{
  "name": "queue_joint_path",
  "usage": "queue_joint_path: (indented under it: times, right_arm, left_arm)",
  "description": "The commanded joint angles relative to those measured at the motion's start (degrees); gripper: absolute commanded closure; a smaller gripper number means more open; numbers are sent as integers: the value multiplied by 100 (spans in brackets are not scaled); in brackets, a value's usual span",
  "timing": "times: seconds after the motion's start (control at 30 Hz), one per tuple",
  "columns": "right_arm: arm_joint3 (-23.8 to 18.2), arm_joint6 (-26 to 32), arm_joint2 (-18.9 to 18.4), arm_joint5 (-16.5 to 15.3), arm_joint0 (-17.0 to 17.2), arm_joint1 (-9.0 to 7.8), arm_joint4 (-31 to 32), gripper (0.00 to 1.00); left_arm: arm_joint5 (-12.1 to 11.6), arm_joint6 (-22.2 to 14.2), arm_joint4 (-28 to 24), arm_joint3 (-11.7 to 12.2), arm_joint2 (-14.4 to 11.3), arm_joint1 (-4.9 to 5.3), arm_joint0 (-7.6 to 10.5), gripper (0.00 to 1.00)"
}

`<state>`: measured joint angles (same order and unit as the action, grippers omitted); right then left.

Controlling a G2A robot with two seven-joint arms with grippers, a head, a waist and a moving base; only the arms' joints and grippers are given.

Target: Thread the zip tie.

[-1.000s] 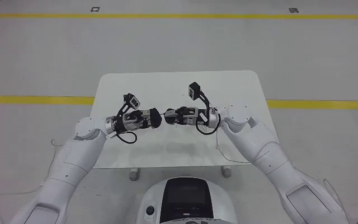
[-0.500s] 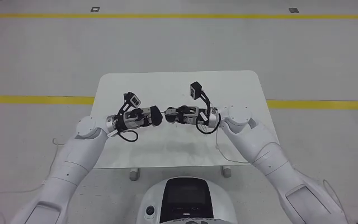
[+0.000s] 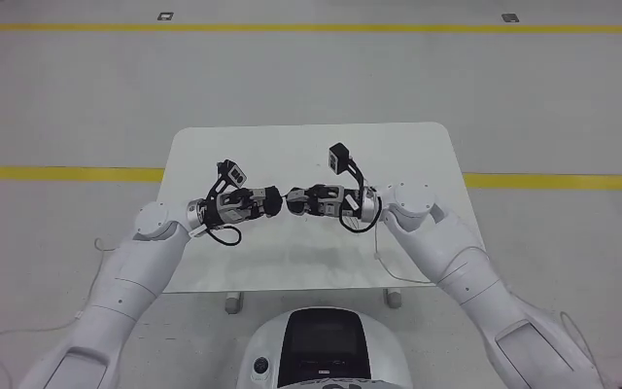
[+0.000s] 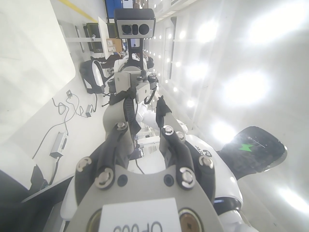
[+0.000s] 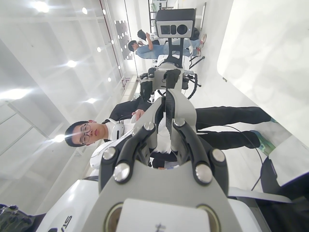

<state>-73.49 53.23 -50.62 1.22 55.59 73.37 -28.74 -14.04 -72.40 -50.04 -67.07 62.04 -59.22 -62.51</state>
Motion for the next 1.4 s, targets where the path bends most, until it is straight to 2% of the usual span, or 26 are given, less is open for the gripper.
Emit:
queue_joint_path:
  times: [0.0,0.3,0.47,0.53,0.67,0.7,0.73,0.77,1.13,1.37]
  right_arm:
    - [-4,12,2,13,2,4,5,100]
    - [-10,49,-19,54,15,14,14,100]
    - [-27,56,-31,75,36,18,26,100]
    - [-33,58,-33,85,44,19,32,100]
    - [-42,106,-29,132,50,23,36,100]
    - [-45,127,-30,143,48,23,42,88]
    - [-48,139,-32,148,47,22,49,58]
    - [-53,139,-41,146,46,21,60,0]
    - [-310,2,-613,93,262,-141,294,0]
    - [-325,-6,-634,87,271,-147,302,0]
  left_arm:
    - [5,-1,1,4,-1,-2,2,82]
    - [9,-31,-8,25,-10,-11,-7,85]
    - [15,-44,9,45,-17,-16,-1,92]
    - [17,-48,17,54,-18,-16,-1,100]
    - [17,-76,15,71,-19,-18,-6,100]
    - [14,-93,9,73,-17,-18,-11,100]
    - [12,-102,6,74,-15,-18,-15,100]
    - [10,-111,2,74,-12,-17,-19,100]
    - [-108,-228,3,40,148,30,-152,100]
    - [-108,-262,79,-4,153,39,-153,100]
